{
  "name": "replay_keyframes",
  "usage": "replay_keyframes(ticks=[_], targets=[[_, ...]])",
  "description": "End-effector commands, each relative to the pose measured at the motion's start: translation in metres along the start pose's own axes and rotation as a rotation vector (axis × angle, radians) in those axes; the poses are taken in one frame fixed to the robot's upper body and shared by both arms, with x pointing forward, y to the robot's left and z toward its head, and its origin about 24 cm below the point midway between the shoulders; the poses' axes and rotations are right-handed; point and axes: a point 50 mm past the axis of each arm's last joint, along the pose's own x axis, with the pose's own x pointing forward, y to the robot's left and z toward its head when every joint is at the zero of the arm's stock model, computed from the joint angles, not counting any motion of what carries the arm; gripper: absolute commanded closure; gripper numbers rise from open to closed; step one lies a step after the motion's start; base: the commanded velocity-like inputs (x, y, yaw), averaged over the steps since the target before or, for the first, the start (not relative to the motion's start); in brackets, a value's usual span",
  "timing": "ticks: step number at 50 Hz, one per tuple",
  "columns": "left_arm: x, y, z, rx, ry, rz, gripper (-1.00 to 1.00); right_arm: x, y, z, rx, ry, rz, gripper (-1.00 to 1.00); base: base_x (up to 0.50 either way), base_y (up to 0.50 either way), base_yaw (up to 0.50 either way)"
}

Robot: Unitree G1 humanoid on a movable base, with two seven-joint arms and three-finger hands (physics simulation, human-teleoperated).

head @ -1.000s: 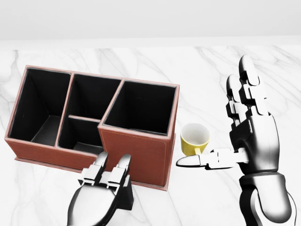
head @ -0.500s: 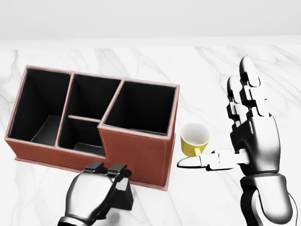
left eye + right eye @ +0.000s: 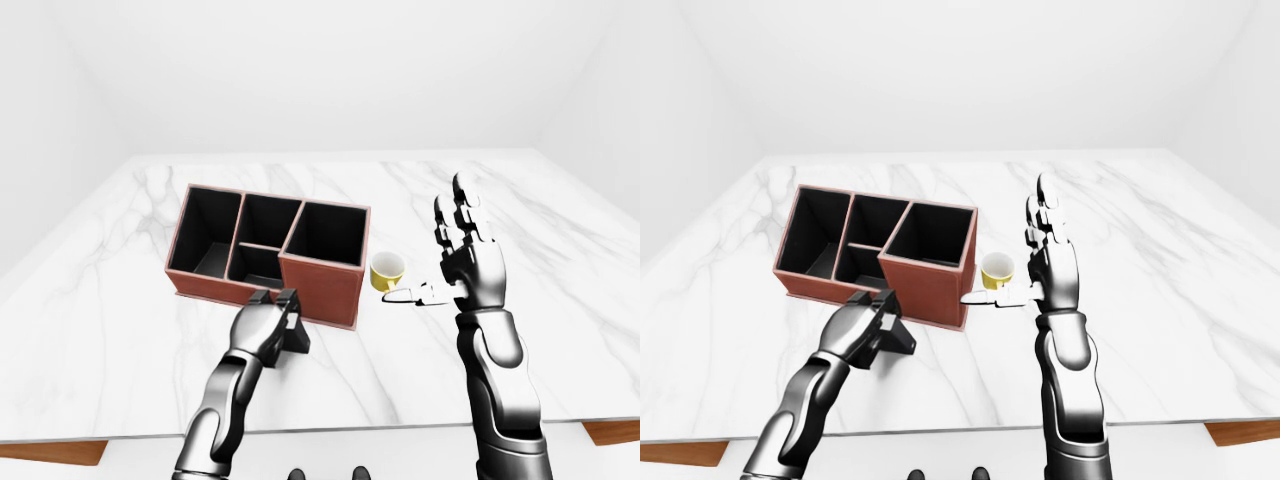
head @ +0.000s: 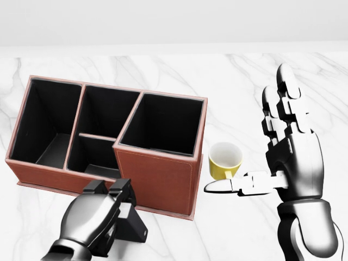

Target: Pick up the book and place it in the right compartment of the caddy.

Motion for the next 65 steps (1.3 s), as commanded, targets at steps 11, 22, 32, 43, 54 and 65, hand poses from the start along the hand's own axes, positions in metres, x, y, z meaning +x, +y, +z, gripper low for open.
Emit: replay_keyframes(ticks=[11, 22, 32, 43, 54, 65], targets=[[-0.052, 0.079, 0.011, -0.029, -0.061, -0.001, 1.00, 0.000, 0.000, 0.001, 0.001, -0.004, -0.004, -1.00, 0.00, 0.00, 0.00], [-0.085, 0.130, 0.040, -0.042, -0.232, 0.204, 1.00, -0.001, -0.001, 0.003, 0.002, -0.014, -0.007, -1.00, 0.00, 0.00, 0.00], [-0.108, 0.202, 0.062, 0.164, -0.431, 0.563, 1.00, 0.000, -0.002, 0.005, 0.005, -0.024, -0.009, -1.00, 0.00, 0.00, 0.00], [-0.122, 0.258, 0.071, 0.264, -0.504, 0.741, 1.00, 0.001, -0.003, 0.006, 0.008, -0.028, -0.015, -1.00, 0.00, 0.00, 0.00], [-0.106, 0.291, 0.082, 0.325, -0.555, 0.747, 1.00, 0.000, -0.005, 0.006, 0.013, -0.025, -0.017, -1.00, 0.00, 0.00, 0.00], [-0.043, 0.296, 0.081, 0.161, -0.510, 0.600, 1.00, 0.001, -0.006, 0.006, 0.012, -0.026, -0.021, -1.00, 0.00, 0.00, 0.00]])
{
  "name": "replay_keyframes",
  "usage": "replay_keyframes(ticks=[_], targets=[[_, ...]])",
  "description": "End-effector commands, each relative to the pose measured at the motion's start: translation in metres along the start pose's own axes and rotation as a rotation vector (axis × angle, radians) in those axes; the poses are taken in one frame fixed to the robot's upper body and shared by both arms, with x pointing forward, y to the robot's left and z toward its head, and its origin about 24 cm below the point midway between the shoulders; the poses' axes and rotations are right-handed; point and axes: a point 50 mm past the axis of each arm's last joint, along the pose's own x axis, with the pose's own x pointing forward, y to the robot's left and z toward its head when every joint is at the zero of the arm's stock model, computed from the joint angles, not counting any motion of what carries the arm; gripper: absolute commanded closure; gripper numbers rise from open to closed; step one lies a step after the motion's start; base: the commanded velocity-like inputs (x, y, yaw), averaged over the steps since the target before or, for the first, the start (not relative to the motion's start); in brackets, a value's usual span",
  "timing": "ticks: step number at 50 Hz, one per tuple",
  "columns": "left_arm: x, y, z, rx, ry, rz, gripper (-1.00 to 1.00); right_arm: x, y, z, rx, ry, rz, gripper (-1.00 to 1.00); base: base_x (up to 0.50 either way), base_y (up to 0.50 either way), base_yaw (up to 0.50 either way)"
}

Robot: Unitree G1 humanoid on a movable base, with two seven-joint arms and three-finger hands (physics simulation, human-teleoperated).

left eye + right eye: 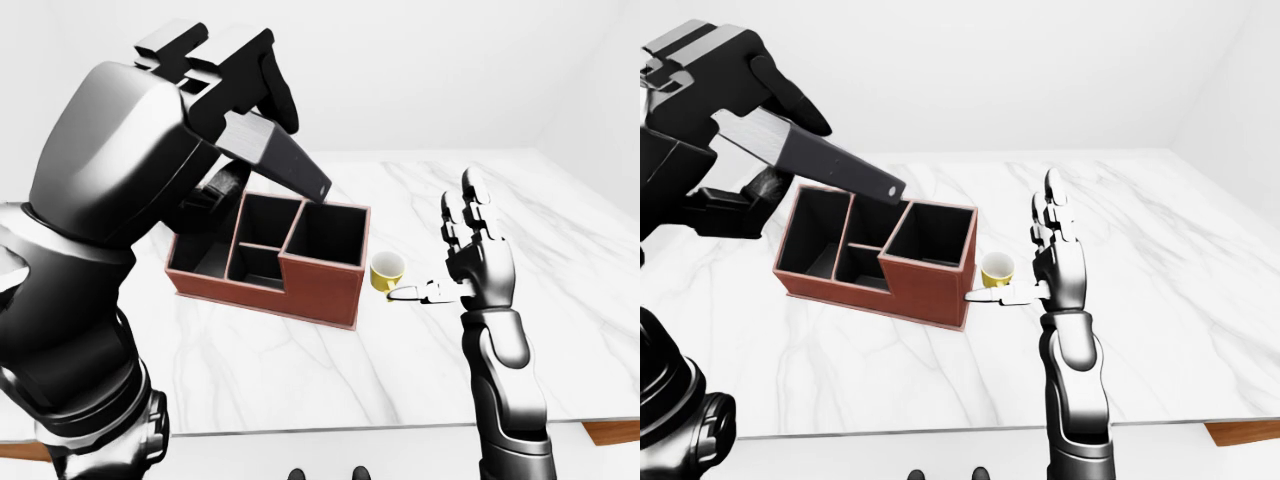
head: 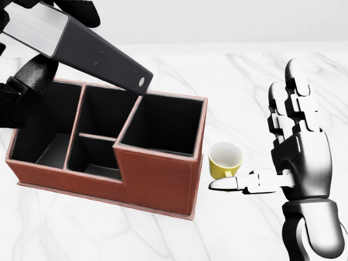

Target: Pick up the book and place it in the right compartment of the caddy.

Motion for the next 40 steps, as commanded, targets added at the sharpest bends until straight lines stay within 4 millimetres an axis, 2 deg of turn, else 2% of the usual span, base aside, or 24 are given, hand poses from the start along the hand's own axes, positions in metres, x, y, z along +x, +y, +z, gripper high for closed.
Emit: replay_keyframes(ticks=[1, 4, 6, 12, 28, 32, 37, 40], targets=[[0.039, -0.012, -0.018, -0.042, 0.046, -0.042, 1.00, 0.001, -0.001, 0.000, 0.001, -0.003, -0.004, -1.00, 0.00, 0.00, 0.00], [0.046, -0.022, -0.020, -0.053, 0.035, -0.077, 1.00, 0.001, -0.001, 0.000, 0.002, -0.002, -0.006, -1.00, 0.00, 0.00, 0.00], [0.051, -0.035, -0.021, -0.055, 0.025, -0.126, 1.00, 0.002, -0.002, -0.001, 0.002, 0.002, -0.008, -1.00, 0.00, 0.00, 0.00], [0.065, -0.053, -0.027, -0.066, 0.027, -0.192, 1.00, 0.002, -0.003, -0.003, 0.004, 0.011, -0.009, -1.00, 0.00, 0.00, 0.00], [0.090, -0.088, -0.042, -0.120, 0.115, -0.338, 1.00, 0.002, -0.003, -0.006, 0.005, 0.025, -0.011, -1.00, 0.00, 0.00, 0.00], [0.097, -0.094, -0.040, -0.141, 0.110, -0.359, 1.00, 0.001, -0.004, -0.006, 0.003, 0.025, -0.011, -1.00, 0.00, 0.00, 0.00], [0.100, -0.100, -0.020, -0.152, 0.085, -0.349, 1.00, 0.000, -0.004, -0.007, 0.003, 0.029, -0.009, -1.00, 0.00, 0.00, 0.00], [0.104, -0.105, -0.019, -0.156, 0.099, -0.370, 1.00, 0.000, -0.004, -0.006, 0.003, 0.028, -0.008, -1.00, 0.00, 0.00, 0.00]])
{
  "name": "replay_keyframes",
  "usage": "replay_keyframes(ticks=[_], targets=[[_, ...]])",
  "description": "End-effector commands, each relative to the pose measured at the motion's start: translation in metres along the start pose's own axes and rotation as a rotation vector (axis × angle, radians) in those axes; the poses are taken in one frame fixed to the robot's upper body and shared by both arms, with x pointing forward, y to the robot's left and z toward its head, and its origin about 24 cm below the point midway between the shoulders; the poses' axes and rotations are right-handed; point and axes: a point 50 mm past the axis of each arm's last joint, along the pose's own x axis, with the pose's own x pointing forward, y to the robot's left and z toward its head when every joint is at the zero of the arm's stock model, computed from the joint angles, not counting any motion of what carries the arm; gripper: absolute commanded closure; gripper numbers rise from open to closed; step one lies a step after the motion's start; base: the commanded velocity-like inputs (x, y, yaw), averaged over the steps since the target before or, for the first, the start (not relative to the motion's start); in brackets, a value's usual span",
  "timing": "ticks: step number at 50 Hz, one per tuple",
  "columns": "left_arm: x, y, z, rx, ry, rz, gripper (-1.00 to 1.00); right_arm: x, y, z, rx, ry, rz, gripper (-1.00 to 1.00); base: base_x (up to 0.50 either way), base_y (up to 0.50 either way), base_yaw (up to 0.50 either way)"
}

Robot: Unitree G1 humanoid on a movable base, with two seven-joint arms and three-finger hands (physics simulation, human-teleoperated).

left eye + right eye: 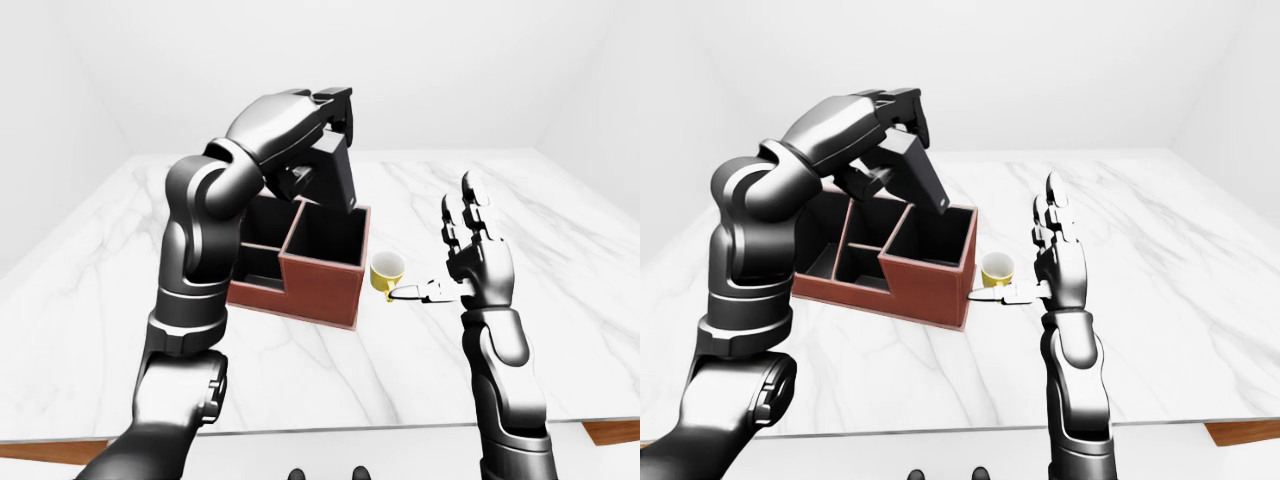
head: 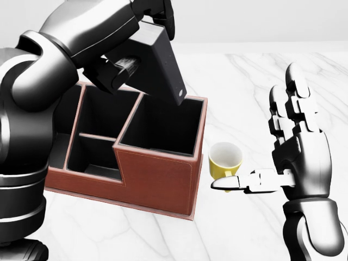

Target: Pick up the book and place it in the right compartment of the caddy.

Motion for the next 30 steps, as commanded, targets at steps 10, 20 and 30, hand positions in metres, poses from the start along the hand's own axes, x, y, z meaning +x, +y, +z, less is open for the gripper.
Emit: replay_keyframes(ticks=[10, 20, 30], targets=[[0.032, -0.026, 0.012, -0.096, 0.092, -0.100, 1.00, 0.001, 0.002, -0.002, 0.001, 0.010, 0.004, -1.00, 0.00, 0.00, 0.00], [0.043, -0.042, -0.003, -0.124, 0.176, -0.197, 1.00, 0.002, 0.003, -0.002, 0.000, 0.008, 0.006, -1.00, 0.00, 0.00, 0.00], [0.047, -0.041, -0.016, -0.105, 0.228, -0.233, 1.00, 0.003, 0.005, -0.004, 0.000, 0.013, 0.008, -1.00, 0.00, 0.00, 0.00]])
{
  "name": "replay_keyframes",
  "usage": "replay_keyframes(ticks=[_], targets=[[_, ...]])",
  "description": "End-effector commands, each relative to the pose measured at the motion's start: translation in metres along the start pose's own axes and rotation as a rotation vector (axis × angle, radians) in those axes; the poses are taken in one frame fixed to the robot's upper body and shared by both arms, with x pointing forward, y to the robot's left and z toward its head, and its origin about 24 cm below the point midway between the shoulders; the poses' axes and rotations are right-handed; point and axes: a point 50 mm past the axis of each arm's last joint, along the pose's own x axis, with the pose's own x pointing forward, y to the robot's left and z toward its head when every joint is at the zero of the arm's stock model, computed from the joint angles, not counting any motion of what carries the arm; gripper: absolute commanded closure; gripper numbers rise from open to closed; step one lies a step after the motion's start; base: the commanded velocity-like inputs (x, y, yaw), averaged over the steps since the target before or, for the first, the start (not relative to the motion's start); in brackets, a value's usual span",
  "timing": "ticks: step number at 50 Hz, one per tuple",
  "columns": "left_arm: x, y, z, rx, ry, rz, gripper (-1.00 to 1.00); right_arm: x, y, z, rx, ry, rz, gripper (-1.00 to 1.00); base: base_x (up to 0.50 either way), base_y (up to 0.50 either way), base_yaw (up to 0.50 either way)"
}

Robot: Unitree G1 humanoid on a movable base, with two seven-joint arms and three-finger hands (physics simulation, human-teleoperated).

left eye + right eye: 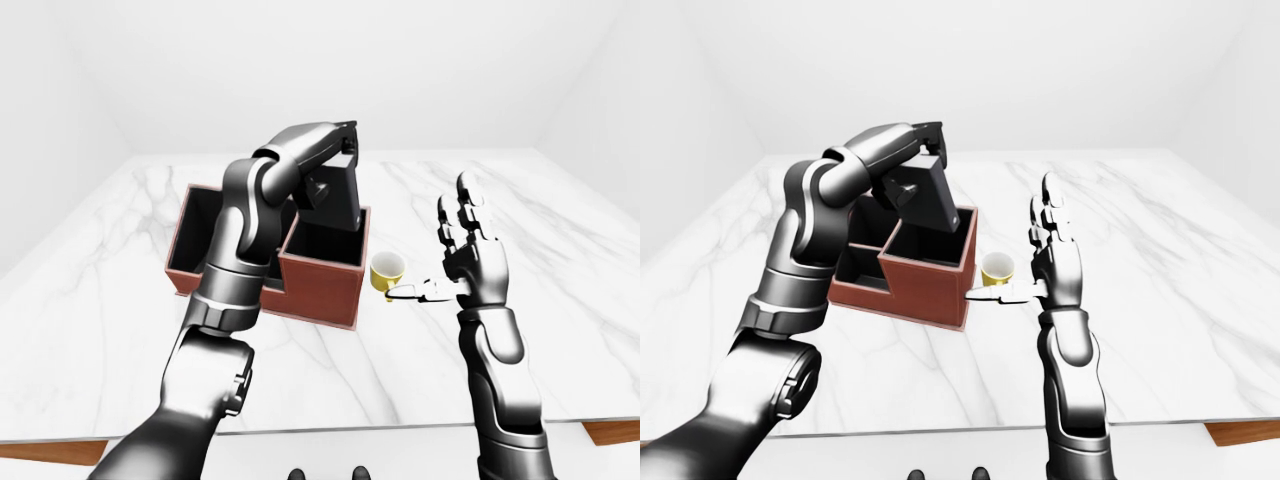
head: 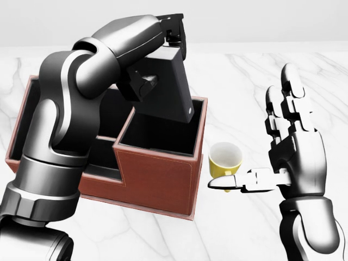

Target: Pick up the book and place it in the right compartment of the caddy.

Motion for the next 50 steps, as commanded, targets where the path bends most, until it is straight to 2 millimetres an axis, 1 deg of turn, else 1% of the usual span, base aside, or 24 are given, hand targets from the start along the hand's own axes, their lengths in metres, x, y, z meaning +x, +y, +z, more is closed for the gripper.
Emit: replay_keyframes(ticks=[1, 14, 18, 23, 26, 34, 50], targets=[[0.007, 0.004, -0.009, 0.018, 0.060, -0.027, 1.00, 0.001, 0.002, -0.001, 0.000, 0.004, 0.002, -1.00, 0.00, 0.00, 0.00], [0.014, -0.004, -0.015, -0.011, 0.077, -0.038, 1.00, -0.002, 0.000, -0.003, -0.002, 0.016, 0.002, -1.00, 0.00, 0.00, 0.00], [0.018, -0.006, -0.015, -0.019, 0.080, -0.037, 1.00, -0.002, 0.000, -0.002, -0.001, 0.011, 0.001, -1.00, 0.00, 0.00, 0.00], [0.024, -0.008, -0.021, -0.044, 0.102, -0.030, 1.00, 0.001, 0.002, -0.002, 0.002, 0.009, 0.000, -1.00, 0.00, 0.00, 0.00], [0.027, -0.013, -0.025, -0.060, 0.117, -0.035, 1.00, 0.001, 0.001, -0.002, 0.003, 0.009, -0.001, -1.00, 0.00, 0.00, 0.00], [0.033, -0.021, -0.029, -0.071, 0.133, -0.033, 1.00, 0.001, 0.001, -0.002, 0.002, 0.007, -0.002, -1.00, 0.00, 0.00, 0.00], [0.040, -0.042, -0.032, -0.077, 0.139, -0.055, 1.00, 0.002, 0.001, -0.003, 0.003, 0.010, -0.003, -1.00, 0.00, 0.00, 0.00]])
